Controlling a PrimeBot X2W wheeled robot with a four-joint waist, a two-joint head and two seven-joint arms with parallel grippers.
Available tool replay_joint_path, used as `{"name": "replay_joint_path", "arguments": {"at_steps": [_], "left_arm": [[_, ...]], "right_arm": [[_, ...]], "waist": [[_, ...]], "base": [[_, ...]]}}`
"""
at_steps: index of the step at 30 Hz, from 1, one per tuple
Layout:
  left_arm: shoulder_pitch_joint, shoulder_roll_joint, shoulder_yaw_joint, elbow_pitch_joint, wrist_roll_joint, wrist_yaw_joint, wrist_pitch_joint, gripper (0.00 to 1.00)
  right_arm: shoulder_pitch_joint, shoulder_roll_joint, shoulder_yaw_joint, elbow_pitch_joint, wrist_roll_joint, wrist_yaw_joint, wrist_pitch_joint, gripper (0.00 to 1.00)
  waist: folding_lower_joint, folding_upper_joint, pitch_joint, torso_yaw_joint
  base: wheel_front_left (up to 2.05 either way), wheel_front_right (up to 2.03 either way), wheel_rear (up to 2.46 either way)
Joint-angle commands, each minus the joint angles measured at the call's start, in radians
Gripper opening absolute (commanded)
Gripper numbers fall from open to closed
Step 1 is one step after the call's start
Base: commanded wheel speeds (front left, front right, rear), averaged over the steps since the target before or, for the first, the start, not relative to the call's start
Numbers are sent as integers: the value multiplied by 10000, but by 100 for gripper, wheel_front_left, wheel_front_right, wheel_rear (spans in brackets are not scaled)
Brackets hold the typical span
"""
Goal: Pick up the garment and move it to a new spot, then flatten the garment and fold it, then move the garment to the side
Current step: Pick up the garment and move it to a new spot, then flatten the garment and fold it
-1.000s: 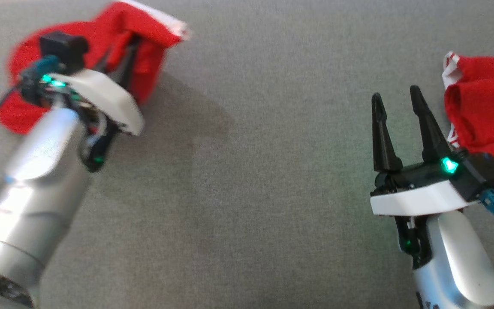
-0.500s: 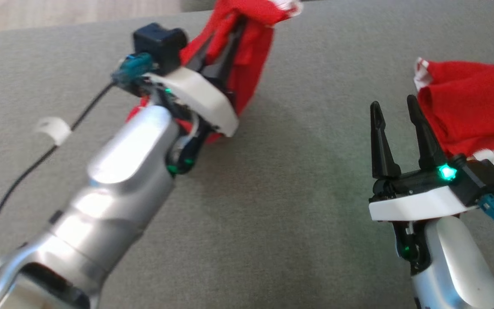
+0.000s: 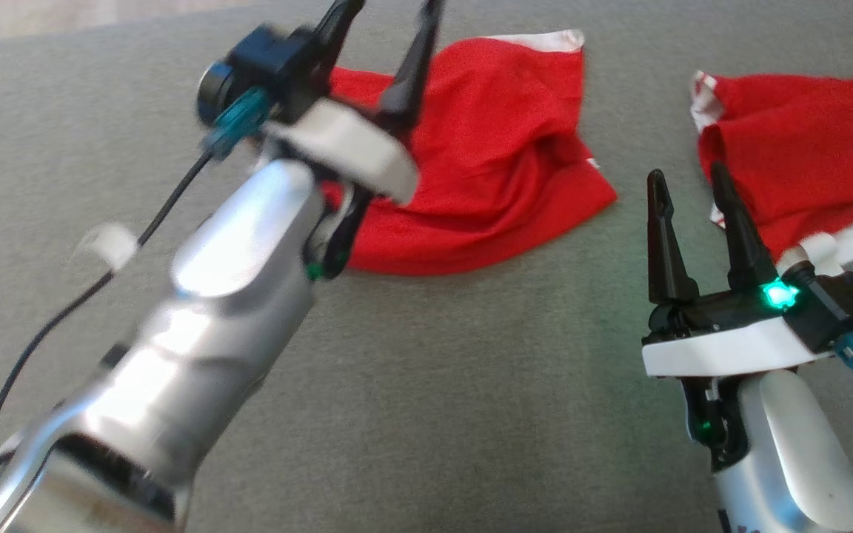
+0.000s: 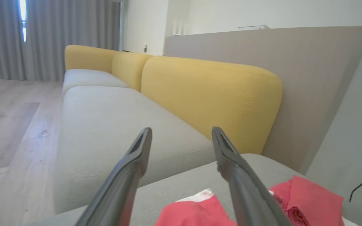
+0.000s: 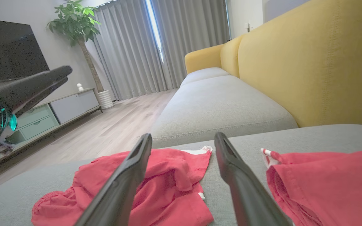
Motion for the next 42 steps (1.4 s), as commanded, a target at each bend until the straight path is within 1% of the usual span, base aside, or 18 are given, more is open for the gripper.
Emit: {"name": "replay_joint_path", "arguments": {"at_steps": [1, 4, 7, 9, 12, 15, 18, 22, 27, 28, 29, 31, 33, 36, 40, 42], "left_arm": [[-22, 535, 494, -177, -1, -9, -145, 100], [750, 1072, 948, -403, 126, -28, -251, 100], [1831, 1630, 1737, -1232, 527, 3, -263, 100], [2701, 1902, 2173, -1812, 869, -30, -265, 100], [4000, 2122, 2749, -2672, 1414, -62, -267, 100], [5266, 2134, 3341, -3484, 1987, 4, -268, 100], [6493, 1859, 3861, -4099, 2413, 58, -268, 100], [7652, 1356, 4433, -4598, 2935, -11, -268, 100], [8171, 790, 5074, -4873, 3437, -352, -269, 100], [8185, 702, 5148, -4873, 3531, -452, -269, 100], [8185, 702, 5148, -4873, 3531, -452, -269, 100], [8148, 536, 5263, -4850, 3714, -653, -269, 100], [8059, 366, 5368, -4821, 3872, -819, -269, 100], [7910, 149, 5522, -4733, 4040, -1022, -269, 100], [7690, -125, 5641, -4539, 4163, -1233, -269, 100], [7605, -244, 5651, -4437, 4198, -1316, -269, 100]], "right_arm": [[-130, -18, 181, -289, -116, -7, -63, 100], [13, -18, 51, -226, -323, -7, -63, 100], [184, -18, -98, -156, -561, -7, -63, 100], [315, -18, -216, -98, -697, -7, -63, 100], [532, -18, -277, 17, -843, -7, -63, 100], [780, -18, -283, 126, -834, -7, -63, 100], [1019, -18, -218, 229, -807, -7, -63, 100], [1205, -18, -128, 301, -790, -7, -63, 100], [1183, -18, -76, 297, -876, -7, -63, 100], [1145, -18, -39, 297, -934, -7, -61, 100], [1145, -18, -39, 297, -934, -7, -61, 100], [1001, -18, 117, 301, -1133, -7, -11, 100], [763, -105, 486, 319, -1384, -7, 146, 100], [249, -516, 1331, 494, -1549, -7, 582, 100], [-687, -1401, 2805, 1210, -1518, -7, 1361, 100], [-1234, -1830, 3643, 1608, -1491, -7, 1500, 100]], "waist": [[-1, 0, -171, 274], [-1, 0, -486, 723], [-1, 0, -828, 1198], [-1, 0, -1080, 1529], [-1, 0, -1479, 1928], [-1, 0, -1848, 2219], [-1, 0, -2103, 2393], [-1, 0, -2249, 2486], [-1, 0, -2185, 2580], [-1, 0, -2135, 2616], [-1, 0, -2135, 2616], [-1, 0, -2009, 2699], [-1, 0, -1845, 2814], [-1, 0, -1556, 3028], [-1, 0, -1185, 3426], [-1, 0, -1022, 3631]], "base": [[0, 0, 0], [0, 0, 0], [0, 0, 0], [0, 0, 0], [0, 0, 0], [0, 0, 0], [0, 0, 0], [0, 0, 0], [0, 0, 0], [0, 0, 0], [0, 0, 0], [0, 0, 0], [0, 0, 0], [0, 0, 0], [0, 0, 0], [0, 0, 0]]}}
